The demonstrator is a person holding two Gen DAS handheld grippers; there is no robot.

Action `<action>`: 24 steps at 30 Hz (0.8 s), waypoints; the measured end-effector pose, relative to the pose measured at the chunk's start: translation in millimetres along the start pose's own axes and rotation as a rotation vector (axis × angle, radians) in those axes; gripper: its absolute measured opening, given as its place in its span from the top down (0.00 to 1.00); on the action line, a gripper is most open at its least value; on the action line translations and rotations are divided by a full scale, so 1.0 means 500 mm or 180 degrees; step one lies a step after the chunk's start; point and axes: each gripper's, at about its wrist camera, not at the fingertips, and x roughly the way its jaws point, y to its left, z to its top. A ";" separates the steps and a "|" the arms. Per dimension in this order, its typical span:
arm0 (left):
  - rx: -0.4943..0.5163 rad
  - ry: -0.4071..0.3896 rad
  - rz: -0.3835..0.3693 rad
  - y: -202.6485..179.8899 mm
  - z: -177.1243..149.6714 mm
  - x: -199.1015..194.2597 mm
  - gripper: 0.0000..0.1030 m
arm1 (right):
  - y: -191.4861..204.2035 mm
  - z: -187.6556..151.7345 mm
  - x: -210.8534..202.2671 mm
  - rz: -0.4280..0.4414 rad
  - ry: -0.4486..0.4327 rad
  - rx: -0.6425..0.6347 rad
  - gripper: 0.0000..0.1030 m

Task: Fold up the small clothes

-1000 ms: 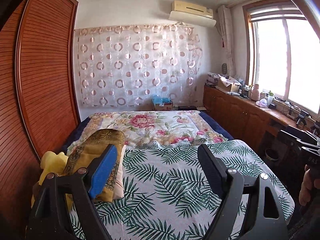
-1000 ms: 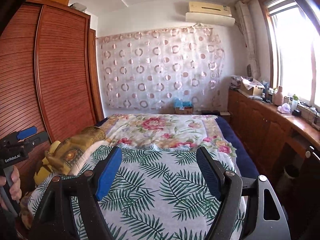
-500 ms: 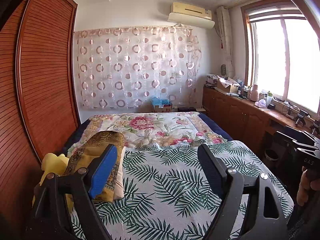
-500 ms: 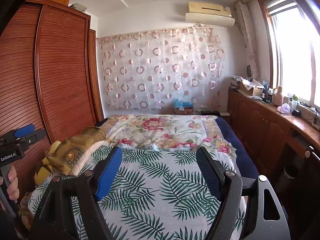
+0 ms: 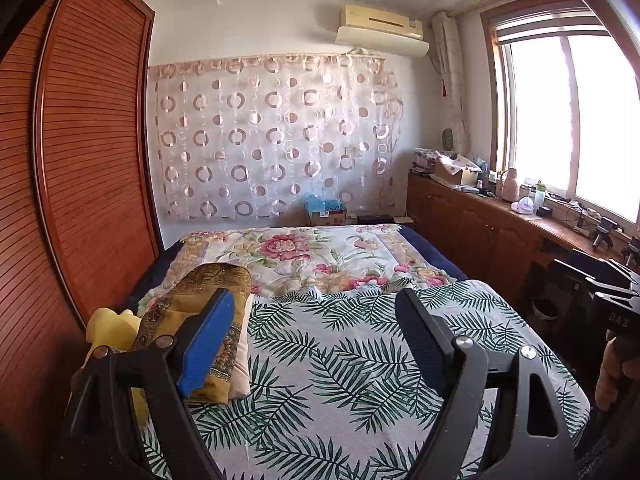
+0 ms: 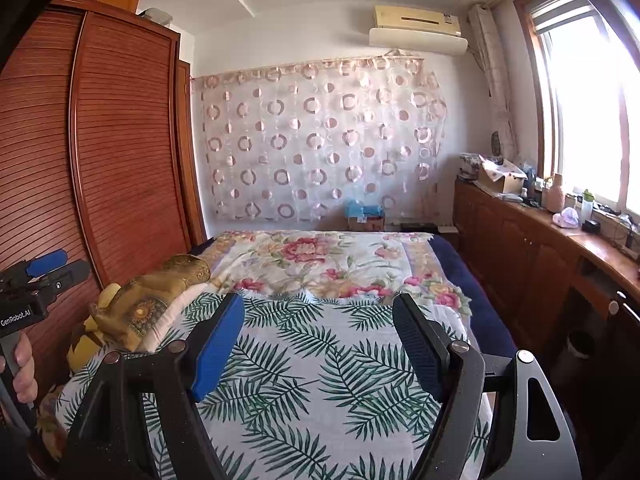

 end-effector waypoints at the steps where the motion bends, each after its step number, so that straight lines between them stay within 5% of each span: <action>1: 0.0001 0.0001 0.0000 0.000 0.000 0.000 0.19 | -0.001 -0.001 -0.001 0.0003 -0.0002 0.0001 0.24; 24: 0.0015 -0.0012 0.0004 -0.003 -0.004 0.001 0.19 | -0.019 -0.002 -0.001 0.0007 -0.0004 -0.0013 0.24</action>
